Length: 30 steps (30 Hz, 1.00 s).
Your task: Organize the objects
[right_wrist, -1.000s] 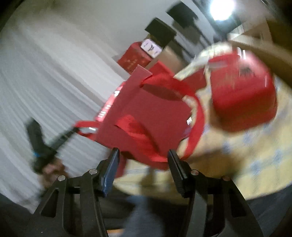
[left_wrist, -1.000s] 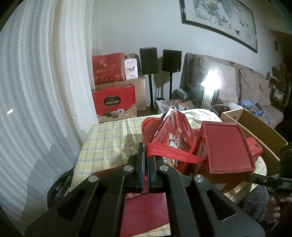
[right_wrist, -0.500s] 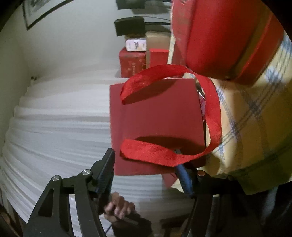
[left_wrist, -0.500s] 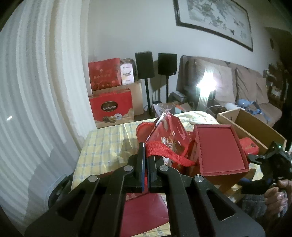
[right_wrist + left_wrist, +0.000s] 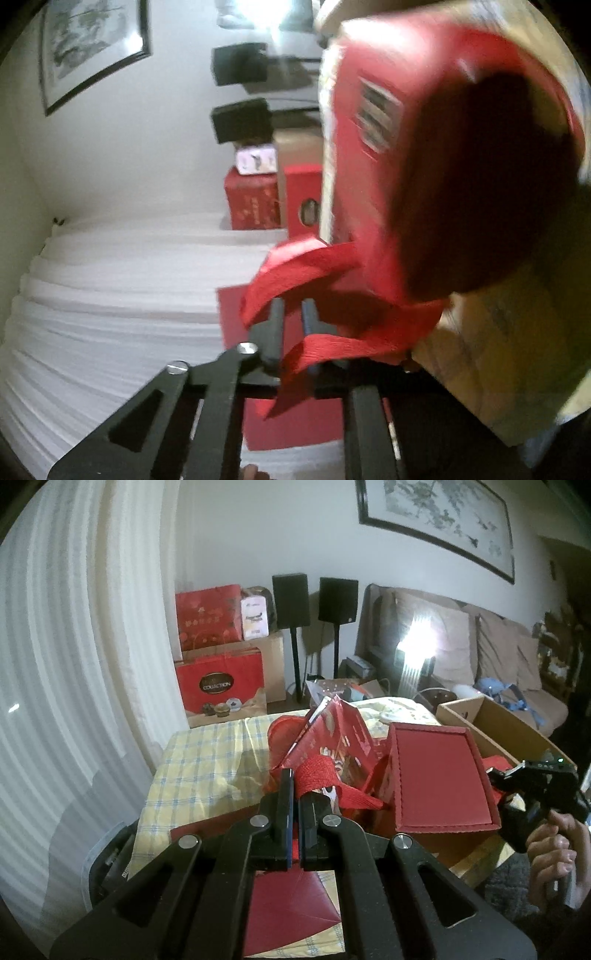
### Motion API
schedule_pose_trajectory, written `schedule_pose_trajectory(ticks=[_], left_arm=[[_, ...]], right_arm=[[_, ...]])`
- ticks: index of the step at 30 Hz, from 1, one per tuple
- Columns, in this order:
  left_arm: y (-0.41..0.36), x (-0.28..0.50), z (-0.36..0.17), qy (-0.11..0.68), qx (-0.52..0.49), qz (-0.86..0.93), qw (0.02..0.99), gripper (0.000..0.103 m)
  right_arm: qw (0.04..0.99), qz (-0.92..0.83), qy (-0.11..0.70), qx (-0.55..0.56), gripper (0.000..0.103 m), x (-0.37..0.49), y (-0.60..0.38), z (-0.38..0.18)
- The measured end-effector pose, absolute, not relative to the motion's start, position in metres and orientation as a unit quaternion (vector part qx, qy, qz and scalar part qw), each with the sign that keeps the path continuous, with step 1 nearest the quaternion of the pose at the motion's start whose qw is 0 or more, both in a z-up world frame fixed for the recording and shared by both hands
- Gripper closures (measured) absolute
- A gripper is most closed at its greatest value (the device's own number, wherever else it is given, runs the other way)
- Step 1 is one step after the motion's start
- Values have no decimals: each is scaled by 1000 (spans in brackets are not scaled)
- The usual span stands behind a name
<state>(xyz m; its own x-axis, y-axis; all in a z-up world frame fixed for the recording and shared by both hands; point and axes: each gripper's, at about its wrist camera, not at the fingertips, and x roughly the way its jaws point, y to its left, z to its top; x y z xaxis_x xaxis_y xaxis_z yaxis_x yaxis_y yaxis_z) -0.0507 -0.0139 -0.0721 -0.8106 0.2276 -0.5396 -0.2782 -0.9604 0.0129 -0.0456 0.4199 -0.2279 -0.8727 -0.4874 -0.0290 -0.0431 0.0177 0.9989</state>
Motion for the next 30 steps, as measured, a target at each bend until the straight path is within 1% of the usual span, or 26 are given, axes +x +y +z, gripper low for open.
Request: schedule_pose_trajectory(ticks=[2,7,16,24,27,30], left_arm=[[-16,-50,-70,39,-277,951,134,101],[-21,-49,-63,32,-271,952,135,101],[-21,-47,-56,27,-266,953,143,101],[-8,-45,-41,33,-253,953,161,101],[-3,-41,-33,36,-245,955,167,101],[-2,-37,-23,34,-228,958,170,101]], right_arm=[[159,-701,-671,181,98,-46,425,-215],[151,-761,-610,164,99,-34,438,-177],[153,-803,-562,126,99,-23,443,-120],[151,-841,-507,116,99,-10,448,-90],[146,-863,-468,121,99,-11,442,-79],[128,-894,-409,128,99,-9,428,-62]])
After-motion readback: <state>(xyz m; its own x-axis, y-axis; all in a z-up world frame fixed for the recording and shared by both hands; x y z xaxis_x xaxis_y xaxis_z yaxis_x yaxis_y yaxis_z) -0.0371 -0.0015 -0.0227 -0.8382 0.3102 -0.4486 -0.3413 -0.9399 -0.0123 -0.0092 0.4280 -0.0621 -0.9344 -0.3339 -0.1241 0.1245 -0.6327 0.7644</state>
